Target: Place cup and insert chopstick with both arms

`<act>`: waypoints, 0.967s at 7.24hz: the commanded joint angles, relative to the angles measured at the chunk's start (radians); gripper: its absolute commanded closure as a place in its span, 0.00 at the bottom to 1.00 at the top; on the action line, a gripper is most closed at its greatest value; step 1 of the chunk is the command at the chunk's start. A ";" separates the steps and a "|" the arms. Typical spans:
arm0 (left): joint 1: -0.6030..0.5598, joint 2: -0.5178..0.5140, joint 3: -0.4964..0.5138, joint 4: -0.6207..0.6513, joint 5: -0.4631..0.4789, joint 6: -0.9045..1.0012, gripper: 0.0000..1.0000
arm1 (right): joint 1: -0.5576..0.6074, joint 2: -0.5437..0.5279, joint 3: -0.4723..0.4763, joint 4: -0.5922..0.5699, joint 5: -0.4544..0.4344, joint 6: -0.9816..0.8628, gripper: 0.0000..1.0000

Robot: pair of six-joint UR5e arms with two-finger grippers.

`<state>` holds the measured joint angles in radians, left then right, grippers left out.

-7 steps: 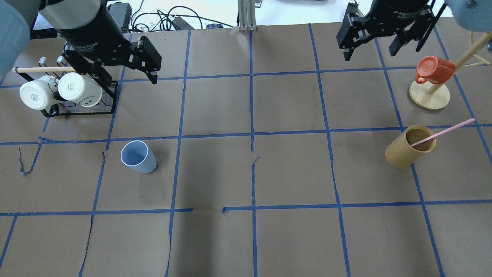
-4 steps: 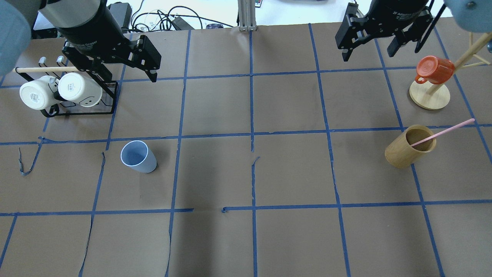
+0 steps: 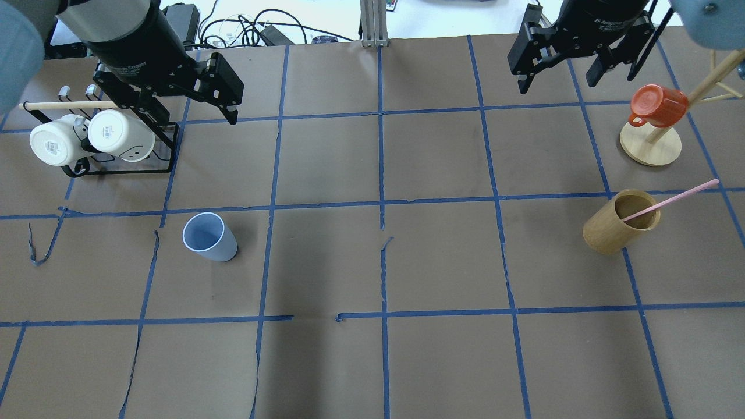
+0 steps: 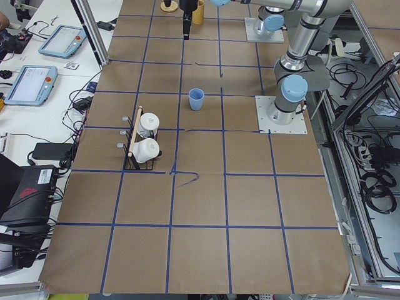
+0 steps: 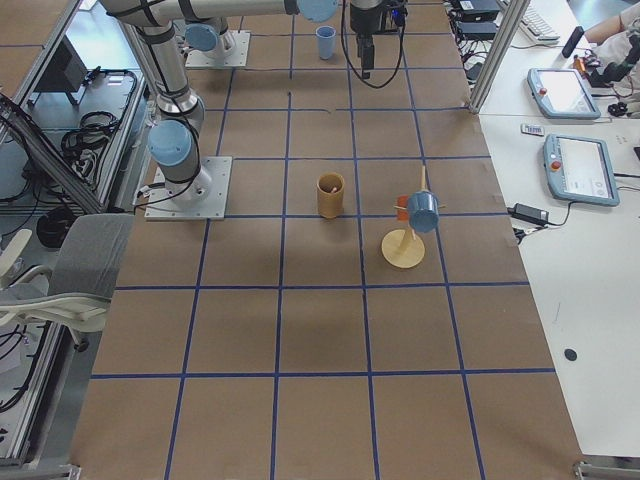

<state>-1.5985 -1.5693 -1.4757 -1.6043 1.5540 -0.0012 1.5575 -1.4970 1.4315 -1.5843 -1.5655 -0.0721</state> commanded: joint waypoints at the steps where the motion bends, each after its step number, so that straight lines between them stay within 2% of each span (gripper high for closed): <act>1: 0.000 0.000 0.000 0.000 0.000 0.000 0.00 | -0.001 0.009 0.003 -0.005 0.001 0.000 0.00; 7: 0.000 -0.008 0.000 0.001 0.001 0.010 0.00 | -0.001 -0.005 0.003 0.003 0.018 0.000 0.00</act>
<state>-1.5984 -1.5741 -1.4757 -1.6032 1.5543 0.0053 1.5570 -1.4959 1.4343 -1.5839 -1.5542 -0.0721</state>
